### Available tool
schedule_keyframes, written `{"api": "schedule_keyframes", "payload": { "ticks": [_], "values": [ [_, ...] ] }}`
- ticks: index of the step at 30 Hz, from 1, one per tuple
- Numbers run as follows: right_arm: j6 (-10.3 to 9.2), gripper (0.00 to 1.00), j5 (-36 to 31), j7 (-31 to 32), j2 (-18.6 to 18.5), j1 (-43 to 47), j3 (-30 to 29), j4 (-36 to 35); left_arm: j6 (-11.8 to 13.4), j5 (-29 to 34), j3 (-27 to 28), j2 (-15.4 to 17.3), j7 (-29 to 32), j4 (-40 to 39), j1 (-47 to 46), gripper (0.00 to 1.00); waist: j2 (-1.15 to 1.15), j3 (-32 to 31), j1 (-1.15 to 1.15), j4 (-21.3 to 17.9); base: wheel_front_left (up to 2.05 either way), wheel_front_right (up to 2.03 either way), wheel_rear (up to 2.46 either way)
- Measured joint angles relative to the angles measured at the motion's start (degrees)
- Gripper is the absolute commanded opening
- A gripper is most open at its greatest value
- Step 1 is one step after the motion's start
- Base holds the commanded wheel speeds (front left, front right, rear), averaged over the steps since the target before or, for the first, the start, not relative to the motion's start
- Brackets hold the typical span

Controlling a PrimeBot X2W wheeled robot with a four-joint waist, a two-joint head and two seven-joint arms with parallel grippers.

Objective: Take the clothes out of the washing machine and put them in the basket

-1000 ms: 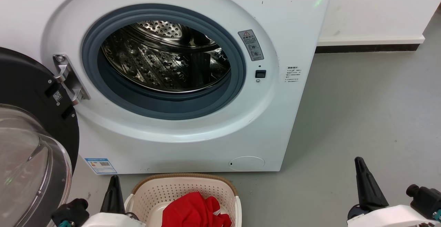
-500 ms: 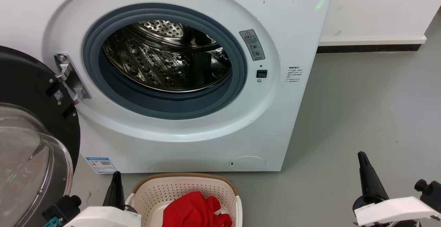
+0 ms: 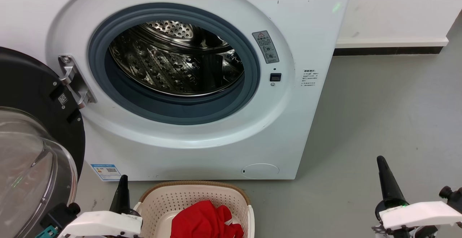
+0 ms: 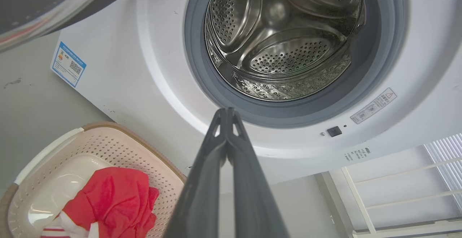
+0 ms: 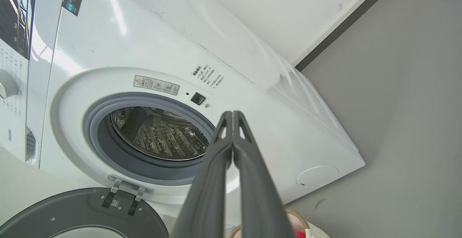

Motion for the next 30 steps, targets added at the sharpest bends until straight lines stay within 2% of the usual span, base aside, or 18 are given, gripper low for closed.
{"api": "schedule_keyframes", "payload": {
  "ticks": [30],
  "values": [
    [-0.01, 0.00, 18.35, 4.48, -0.13, -2.91, -1.64, 2.25, -2.87, -18.87, 1.27, 0.01, 4.48, 1.63, -3.24, 0.00, 0.00, 0.12, 0.00, 0.50, 0.00, 0.00, 0.00]
  ]
}}
